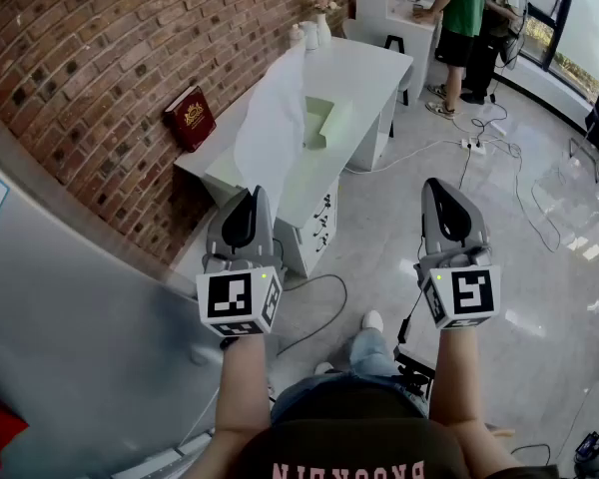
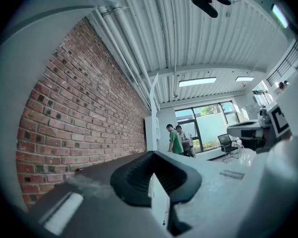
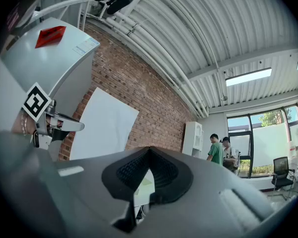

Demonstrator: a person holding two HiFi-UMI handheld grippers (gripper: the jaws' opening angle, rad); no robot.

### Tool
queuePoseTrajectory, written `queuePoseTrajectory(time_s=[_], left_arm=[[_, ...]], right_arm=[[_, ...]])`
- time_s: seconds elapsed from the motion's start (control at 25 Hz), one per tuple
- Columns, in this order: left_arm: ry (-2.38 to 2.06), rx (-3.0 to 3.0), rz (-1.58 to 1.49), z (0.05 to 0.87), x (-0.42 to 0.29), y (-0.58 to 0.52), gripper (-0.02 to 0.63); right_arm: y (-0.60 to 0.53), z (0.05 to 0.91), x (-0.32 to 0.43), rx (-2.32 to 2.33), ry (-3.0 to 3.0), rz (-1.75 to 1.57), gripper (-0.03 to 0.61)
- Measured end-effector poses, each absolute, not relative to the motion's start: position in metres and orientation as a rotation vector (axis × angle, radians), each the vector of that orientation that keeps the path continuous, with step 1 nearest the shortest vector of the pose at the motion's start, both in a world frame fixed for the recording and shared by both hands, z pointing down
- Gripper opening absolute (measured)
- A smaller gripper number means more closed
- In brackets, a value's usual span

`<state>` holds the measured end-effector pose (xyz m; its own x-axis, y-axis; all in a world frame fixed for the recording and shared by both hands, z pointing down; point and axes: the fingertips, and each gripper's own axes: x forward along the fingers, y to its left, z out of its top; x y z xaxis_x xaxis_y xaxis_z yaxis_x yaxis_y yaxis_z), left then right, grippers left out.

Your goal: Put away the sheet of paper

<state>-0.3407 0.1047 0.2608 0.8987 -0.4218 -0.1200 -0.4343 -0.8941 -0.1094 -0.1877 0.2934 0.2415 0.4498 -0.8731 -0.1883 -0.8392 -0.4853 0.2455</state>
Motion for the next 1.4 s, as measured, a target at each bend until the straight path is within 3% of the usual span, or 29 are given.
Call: queuePoseTrajectory(time_s=[0.48,1.4], left_arm=[[0.707,-2.957,0.134,0.268,-0.320,0.092,0.002],[0.977,-2.905,0.048,0.284,-0.145,0.040,0.002]], right_arm=[[0.285,0.254,-0.162,2.556,-1.506,-0.379,0.000],[0.224,0.256,0.053,2.495,-1.724,-0.351,0.000]])
